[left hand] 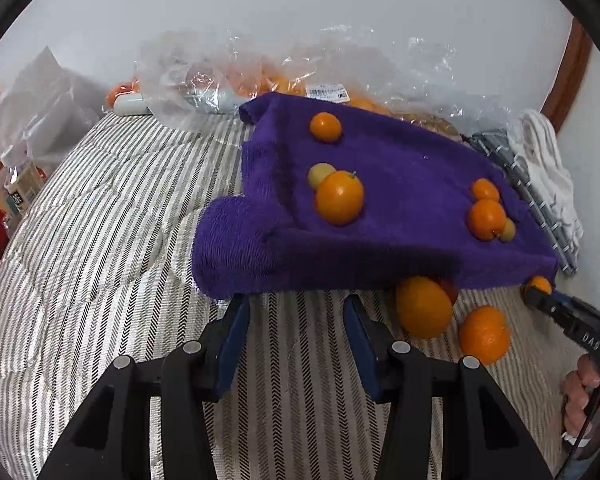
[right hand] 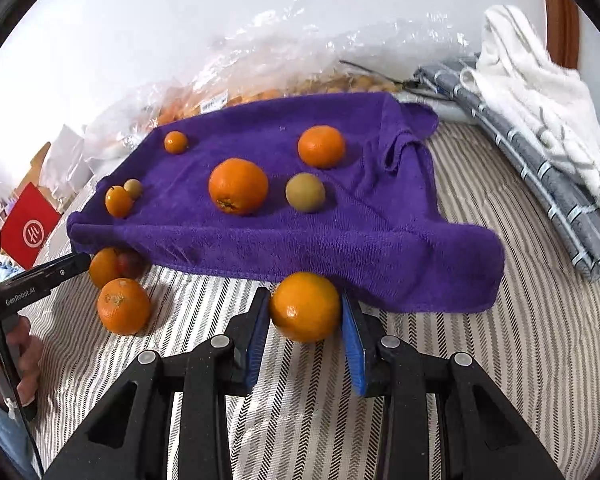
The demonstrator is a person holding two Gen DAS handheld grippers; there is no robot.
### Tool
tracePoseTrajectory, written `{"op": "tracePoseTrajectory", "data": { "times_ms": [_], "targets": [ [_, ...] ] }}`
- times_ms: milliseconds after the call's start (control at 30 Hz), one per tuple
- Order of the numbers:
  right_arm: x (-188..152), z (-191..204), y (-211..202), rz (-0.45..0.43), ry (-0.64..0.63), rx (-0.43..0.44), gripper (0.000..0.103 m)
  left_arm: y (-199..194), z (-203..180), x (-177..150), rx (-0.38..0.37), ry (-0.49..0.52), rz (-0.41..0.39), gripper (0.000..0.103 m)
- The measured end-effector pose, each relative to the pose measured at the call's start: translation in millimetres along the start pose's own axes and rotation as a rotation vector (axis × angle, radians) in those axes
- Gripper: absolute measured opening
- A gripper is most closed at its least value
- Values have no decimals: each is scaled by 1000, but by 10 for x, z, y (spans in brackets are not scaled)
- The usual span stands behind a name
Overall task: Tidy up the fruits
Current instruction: 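Move the right gripper to another orange beside the towel and close, then lift the orange with the right gripper and carry it over the towel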
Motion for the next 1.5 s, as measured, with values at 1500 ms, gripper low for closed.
{"op": "tracePoseTrajectory", "data": {
  "times_ms": [1500],
  "targets": [
    [40,-91,-117,-59,4,-76,34,56,-439,-17,-290,27,16,33]
  ]
}}
Point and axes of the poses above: each gripper's, at about its wrist camera, not at the fingertips, and y roughly the way its jaws point, z to its left, x to its top, the point moved 1 cm from there along y, roughly the way its jaws point, and after that the axes turned 11 degrees about -x, right-handed, at the moved point
